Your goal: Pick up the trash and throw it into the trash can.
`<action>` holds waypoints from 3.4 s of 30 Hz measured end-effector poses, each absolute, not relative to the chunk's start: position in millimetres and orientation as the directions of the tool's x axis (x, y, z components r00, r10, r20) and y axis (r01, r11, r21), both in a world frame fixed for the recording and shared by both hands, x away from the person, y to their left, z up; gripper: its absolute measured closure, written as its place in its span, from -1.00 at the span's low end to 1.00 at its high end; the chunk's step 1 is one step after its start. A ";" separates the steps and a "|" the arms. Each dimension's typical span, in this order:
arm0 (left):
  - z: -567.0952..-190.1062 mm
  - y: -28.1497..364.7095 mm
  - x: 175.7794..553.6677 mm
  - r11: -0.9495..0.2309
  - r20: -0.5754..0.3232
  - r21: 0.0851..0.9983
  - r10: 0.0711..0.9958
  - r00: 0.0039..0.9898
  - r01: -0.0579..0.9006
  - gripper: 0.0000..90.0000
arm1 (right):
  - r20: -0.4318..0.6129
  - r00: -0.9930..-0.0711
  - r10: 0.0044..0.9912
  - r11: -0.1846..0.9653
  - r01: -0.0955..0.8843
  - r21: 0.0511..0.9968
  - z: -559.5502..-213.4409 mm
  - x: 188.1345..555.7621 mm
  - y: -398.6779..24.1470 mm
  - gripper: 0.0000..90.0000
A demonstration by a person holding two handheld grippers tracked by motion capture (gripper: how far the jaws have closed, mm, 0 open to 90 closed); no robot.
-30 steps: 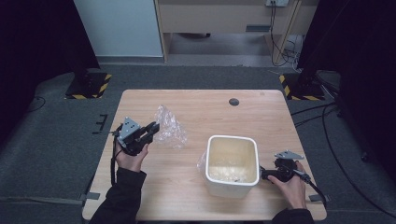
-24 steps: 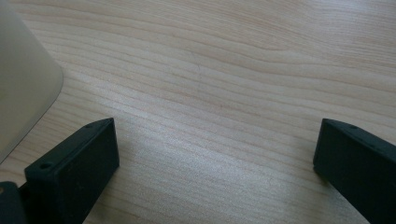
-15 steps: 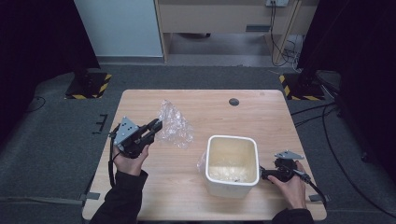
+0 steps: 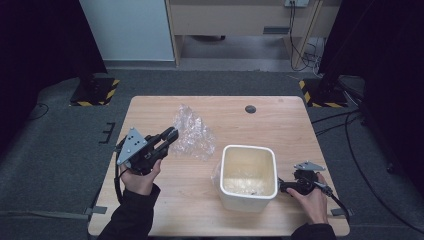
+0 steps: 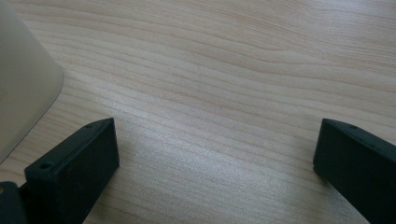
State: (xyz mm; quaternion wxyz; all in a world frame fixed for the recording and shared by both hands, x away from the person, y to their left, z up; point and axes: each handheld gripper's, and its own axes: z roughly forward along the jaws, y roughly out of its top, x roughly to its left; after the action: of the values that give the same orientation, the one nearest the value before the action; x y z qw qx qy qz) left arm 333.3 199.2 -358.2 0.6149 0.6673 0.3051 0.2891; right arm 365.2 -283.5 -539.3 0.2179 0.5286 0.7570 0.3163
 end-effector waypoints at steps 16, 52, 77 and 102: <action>-349.9 173.1 317.5 -0.035 0.017 0.999 0.692 0.722 0.010 0.75 | 0.004 -0.346 0.938 0.241 0.662 0.709 -539.4 365.2 -283.5 -0.99; -385.3 71.0 337.4 -0.152 -0.016 0.982 0.537 0.844 0.115 0.66 | 0.004 -0.347 0.938 0.241 0.662 0.709 -539.4 365.2 -283.5 -0.99; -403.6 154.7 345.2 -0.168 -0.031 0.964 0.700 0.714 0.207 -0.29 | 0.005 -0.345 0.938 0.240 0.663 0.709 -539.4 365.1 -283.4 -0.99; -510.3 229.2 349.1 -0.327 -0.010 0.799 0.832 0.554 0.506 -0.58 | 0.005 -0.345 0.938 0.240 0.663 0.709 -539.3 365.1 -283.3 -0.99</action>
State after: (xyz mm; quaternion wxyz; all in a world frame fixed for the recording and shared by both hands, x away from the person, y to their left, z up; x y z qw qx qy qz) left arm 349.1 229.2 -510.3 0.3955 0.7879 0.4244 0.2065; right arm 365.1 -283.3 -539.3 0.2178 0.5290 0.7567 0.3162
